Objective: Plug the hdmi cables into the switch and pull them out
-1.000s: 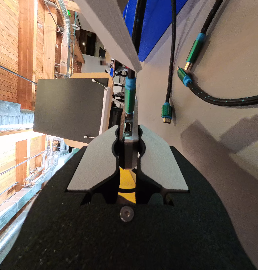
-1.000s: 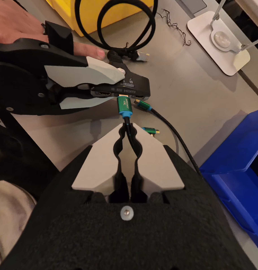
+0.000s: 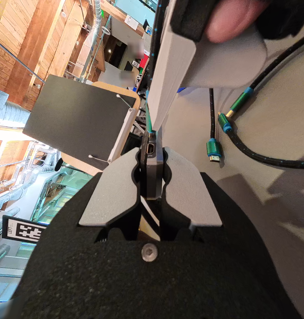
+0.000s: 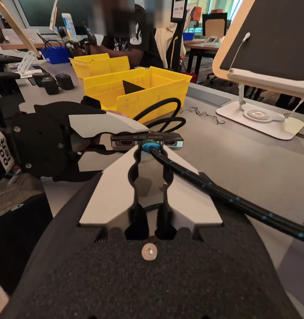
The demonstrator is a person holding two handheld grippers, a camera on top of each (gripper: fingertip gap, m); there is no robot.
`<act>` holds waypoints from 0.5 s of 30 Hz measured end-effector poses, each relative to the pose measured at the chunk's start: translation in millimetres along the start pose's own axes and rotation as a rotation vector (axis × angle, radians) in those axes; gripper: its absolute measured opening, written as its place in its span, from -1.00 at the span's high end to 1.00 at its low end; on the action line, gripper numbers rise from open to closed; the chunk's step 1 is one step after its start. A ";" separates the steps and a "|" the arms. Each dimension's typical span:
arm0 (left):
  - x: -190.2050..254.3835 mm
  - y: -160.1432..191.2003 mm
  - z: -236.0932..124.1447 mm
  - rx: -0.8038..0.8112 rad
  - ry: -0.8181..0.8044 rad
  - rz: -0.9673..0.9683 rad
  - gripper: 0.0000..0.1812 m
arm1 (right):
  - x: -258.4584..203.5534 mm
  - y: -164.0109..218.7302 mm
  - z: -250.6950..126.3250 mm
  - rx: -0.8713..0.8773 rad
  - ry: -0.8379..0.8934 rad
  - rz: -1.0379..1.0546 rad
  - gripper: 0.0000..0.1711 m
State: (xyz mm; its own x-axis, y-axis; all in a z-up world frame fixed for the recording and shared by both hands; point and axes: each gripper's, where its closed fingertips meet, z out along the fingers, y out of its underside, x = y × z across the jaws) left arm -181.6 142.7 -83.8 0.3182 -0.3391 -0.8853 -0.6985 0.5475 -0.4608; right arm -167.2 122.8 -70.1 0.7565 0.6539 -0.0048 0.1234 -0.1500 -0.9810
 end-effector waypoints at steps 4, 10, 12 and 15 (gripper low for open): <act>1.6 -1.4 -1.8 0.015 0.027 -0.014 0.78 | -2.0 2.8 -1.2 -0.047 -0.029 0.025 0.76; 1.7 -5.2 -5.1 0.055 0.057 -0.019 0.79 | -5.8 3.8 -0.9 -0.071 -0.044 0.014 0.76; 0.6 -7.0 -6.0 0.061 0.051 -0.008 0.80 | -6.3 2.6 -1.6 -0.055 -0.056 0.038 0.77; 5.4 -3.9 -1.7 0.051 0.072 -0.007 0.79 | -3.8 5.9 -1.2 -0.060 -0.048 0.044 0.77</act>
State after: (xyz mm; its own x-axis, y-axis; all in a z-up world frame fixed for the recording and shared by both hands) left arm -178.2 137.5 -86.7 0.2751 -0.3962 -0.8760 -0.6621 0.5826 -0.4714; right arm -168.7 118.5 -75.7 0.7307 0.6802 -0.0582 0.1304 -0.2228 -0.9661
